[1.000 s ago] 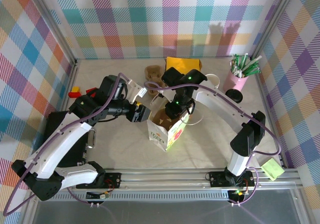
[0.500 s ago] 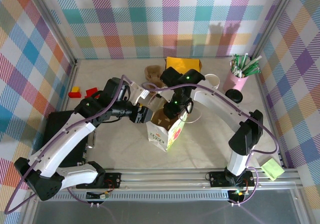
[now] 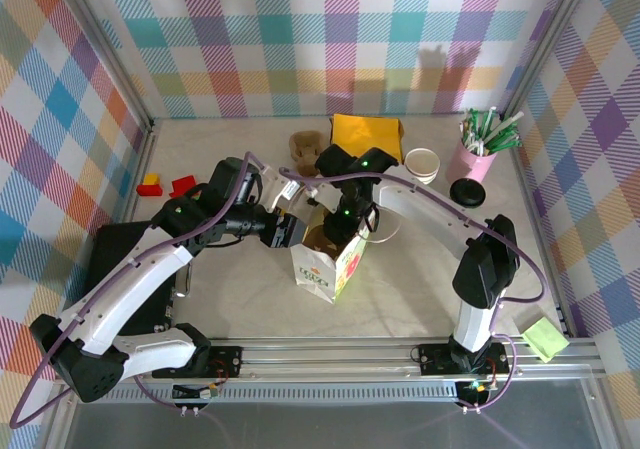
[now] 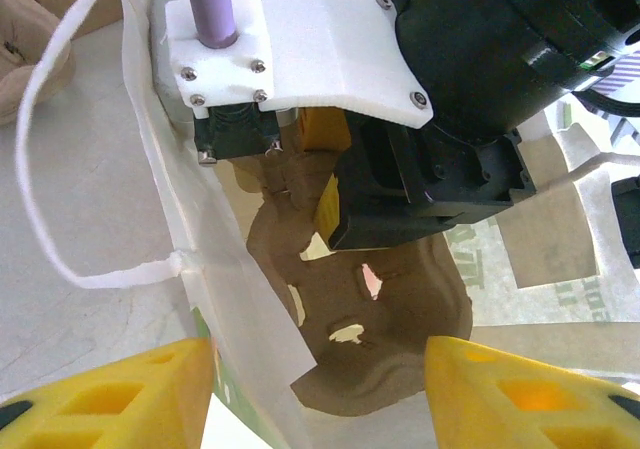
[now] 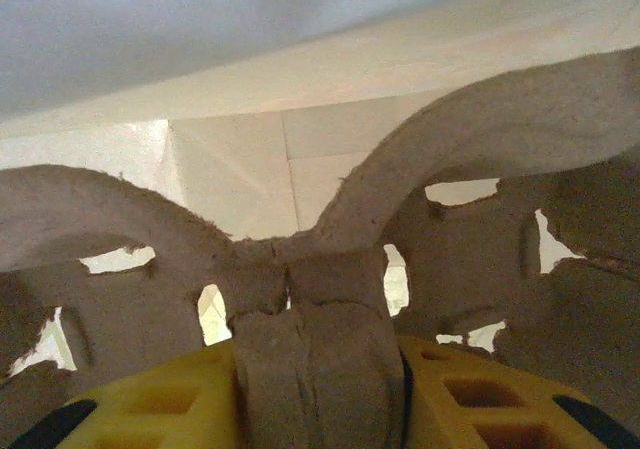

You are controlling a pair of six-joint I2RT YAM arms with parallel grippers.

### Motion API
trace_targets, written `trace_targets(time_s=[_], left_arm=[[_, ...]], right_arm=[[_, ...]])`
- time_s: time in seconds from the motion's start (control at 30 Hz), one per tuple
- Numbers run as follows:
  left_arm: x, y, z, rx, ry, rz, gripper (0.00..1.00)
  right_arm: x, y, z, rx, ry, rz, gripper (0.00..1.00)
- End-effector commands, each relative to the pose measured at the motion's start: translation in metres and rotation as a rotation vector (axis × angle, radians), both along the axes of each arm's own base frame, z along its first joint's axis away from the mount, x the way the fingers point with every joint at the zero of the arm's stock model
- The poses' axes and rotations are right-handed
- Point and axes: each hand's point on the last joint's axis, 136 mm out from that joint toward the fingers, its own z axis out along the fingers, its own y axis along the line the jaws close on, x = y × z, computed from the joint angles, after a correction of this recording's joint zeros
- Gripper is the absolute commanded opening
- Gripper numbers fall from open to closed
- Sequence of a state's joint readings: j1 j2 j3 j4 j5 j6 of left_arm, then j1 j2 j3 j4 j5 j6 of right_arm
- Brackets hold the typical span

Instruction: Pack the takeout coffee

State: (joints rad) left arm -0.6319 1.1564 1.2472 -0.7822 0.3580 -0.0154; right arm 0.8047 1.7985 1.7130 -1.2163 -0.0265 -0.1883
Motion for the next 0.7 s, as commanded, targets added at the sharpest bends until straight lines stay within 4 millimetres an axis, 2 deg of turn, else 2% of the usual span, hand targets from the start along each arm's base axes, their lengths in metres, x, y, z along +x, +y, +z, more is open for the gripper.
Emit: trace_targets(time_s=[0.0,0.27,0.4,0.5,0.67], left_arm=[[0.0,-0.001,0.006,-0.032,-0.01,-0.002,0.57],[-0.001,-0.001,0.005,-0.032,-0.006,-0.004,0.57],[-0.001,-0.001,0.004,-0.029,-0.004,-0.004,0.57],[-0.001,0.0,0.005,-0.025,-0.007,-0.005,0.57],[-0.001,0.001,0.011,-0.025,-0.017,-0.003,0.57]], right_arm=[[-0.006,0.002,-0.004,-0.002,0.003,0.052,0.41],[-0.007,-0.002,-0.017,-0.046,0.008,0.065,0.42],[-0.008,-0.001,-0.017,-0.054,0.011,0.069,0.47],[-0.008,0.003,-0.008,-0.035,0.005,0.069,0.51],[-0.003,0.008,0.02,0.009,-0.039,0.044,0.64]])
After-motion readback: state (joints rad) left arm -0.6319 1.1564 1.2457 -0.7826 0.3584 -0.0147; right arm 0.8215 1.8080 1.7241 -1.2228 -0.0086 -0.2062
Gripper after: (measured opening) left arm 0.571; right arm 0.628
